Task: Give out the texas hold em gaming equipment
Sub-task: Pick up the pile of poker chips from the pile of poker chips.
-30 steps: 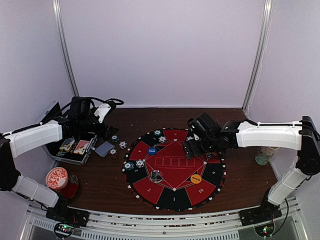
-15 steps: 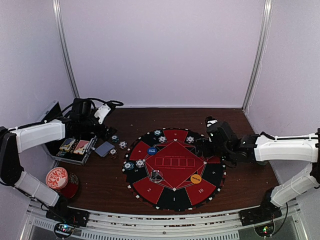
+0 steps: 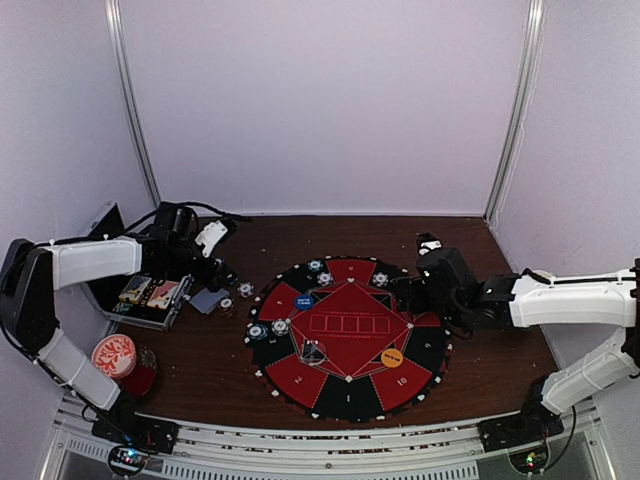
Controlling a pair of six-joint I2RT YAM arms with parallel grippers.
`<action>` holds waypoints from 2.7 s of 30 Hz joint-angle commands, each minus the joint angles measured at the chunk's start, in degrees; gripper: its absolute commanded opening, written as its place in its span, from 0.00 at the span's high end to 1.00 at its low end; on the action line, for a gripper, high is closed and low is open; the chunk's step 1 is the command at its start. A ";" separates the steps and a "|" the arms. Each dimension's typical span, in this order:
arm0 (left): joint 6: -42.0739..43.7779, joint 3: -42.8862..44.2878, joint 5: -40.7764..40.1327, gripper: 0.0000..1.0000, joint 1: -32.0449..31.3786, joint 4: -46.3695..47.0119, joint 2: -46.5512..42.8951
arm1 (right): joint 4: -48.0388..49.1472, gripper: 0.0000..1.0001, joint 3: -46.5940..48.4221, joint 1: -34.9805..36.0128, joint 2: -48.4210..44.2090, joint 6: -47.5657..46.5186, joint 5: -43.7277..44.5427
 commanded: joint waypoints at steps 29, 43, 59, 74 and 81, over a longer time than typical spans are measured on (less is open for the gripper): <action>11.32 2.70 5.55 0.04 0.91 -15.99 5.59 | 1.20 0.00 -0.21 1.00 -1.02 0.22 0.24; 11.99 3.46 6.79 0.10 0.79 -16.81 8.15 | 1.03 0.00 -0.15 1.24 -0.89 0.15 0.75; 12.56 3.92 8.19 0.27 0.01 -17.30 10.86 | 0.93 0.00 -0.03 1.43 -0.84 0.06 0.94; 12.63 4.10 9.71 0.44 0.01 -17.30 10.42 | 0.89 0.00 -0.02 1.51 -1.01 0.16 0.93; 12.73 4.01 10.19 0.48 -0.18 -17.29 10.28 | 0.87 0.00 0.08 1.51 -0.84 0.06 0.97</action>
